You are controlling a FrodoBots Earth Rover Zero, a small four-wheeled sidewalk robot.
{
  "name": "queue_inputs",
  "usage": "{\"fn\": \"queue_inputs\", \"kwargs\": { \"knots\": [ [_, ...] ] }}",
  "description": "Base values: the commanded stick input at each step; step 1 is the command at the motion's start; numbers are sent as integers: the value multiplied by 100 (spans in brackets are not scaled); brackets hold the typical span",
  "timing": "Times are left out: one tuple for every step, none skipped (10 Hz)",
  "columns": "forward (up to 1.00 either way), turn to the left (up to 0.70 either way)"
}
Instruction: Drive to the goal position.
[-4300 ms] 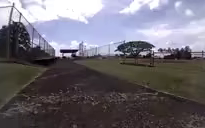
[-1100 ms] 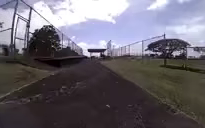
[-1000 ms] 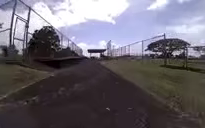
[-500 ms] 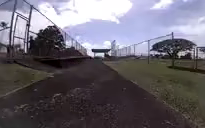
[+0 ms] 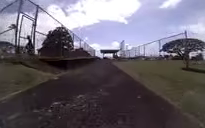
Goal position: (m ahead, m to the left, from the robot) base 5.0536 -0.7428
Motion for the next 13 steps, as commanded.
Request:
{"fn": "queue_inputs", "kwargs": {
  "knots": [
    [70, 1],
    [70, 1],
    [70, 1],
    [70, 3],
    [70, 8],
    [70, 12],
    [70, 5],
    [70, 18],
    [70, 28],
    [70, 22],
    [70, 7],
    [70, 1],
    [70, 1]
  ]
}}
